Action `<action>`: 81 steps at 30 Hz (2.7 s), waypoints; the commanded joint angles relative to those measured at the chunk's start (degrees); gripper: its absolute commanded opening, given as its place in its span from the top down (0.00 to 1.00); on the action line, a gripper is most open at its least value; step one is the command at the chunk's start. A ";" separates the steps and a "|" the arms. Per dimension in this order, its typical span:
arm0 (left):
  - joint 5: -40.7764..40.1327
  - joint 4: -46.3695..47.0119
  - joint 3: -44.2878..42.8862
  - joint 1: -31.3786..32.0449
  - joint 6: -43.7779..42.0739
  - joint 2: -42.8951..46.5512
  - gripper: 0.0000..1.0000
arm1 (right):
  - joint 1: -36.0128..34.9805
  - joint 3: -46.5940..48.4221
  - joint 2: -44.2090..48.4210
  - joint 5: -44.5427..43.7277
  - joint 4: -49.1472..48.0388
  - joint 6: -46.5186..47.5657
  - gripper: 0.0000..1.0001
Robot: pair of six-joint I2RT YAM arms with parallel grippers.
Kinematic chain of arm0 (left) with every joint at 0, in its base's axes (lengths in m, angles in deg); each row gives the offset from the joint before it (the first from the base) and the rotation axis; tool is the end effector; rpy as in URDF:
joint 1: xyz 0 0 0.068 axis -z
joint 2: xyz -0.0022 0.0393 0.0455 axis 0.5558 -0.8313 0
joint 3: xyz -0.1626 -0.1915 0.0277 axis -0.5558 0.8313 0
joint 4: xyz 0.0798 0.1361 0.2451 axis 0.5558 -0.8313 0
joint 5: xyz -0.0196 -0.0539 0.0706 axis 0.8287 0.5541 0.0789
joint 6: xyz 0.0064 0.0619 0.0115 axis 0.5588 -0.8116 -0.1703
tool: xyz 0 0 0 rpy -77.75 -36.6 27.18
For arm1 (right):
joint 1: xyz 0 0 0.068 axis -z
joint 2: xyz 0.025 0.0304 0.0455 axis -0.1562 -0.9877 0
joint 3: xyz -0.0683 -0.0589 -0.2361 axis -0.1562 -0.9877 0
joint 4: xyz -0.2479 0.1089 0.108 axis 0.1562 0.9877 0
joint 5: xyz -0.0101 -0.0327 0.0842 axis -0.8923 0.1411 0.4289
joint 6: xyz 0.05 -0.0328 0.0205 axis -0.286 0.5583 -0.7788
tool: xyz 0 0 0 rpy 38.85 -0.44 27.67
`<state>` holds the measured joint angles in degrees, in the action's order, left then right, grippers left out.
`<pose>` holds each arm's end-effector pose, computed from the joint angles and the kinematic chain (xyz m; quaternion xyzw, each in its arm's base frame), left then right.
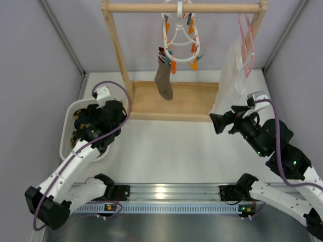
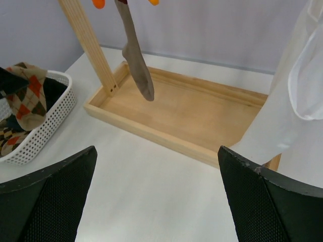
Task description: Remove the socks clipped to the hanger
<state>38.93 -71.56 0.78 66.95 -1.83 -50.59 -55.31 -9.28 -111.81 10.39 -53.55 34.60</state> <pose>0.2397 -0.1185 0.3073 -0.1636 0.8075 0.0026 0.5667 0.1291 0.1112 0.4177 -0.1133 0.7150 0.2044 0.6589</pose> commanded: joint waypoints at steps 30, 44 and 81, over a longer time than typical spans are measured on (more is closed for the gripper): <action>45.14 0.65 -0.25 -47.61 4.18 7.37 0.02 | 0.36 -10.55 13.62 9.51 -0.75 -5.35 0.00; 53.01 20.49 1.07 -6.66 -6.11 -3.33 0.02 | 0.36 -14.68 19.07 9.42 -5.14 -8.34 0.01; 52.04 58.22 -10.62 -4.18 -32.04 -36.39 0.02 | 0.36 -17.31 16.26 13.37 -5.58 -7.99 0.01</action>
<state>85.82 -19.41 -8.27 62.58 -31.30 -85.83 -55.31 -26.37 -94.29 22.18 -55.89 26.64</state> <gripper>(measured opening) 0.982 0.993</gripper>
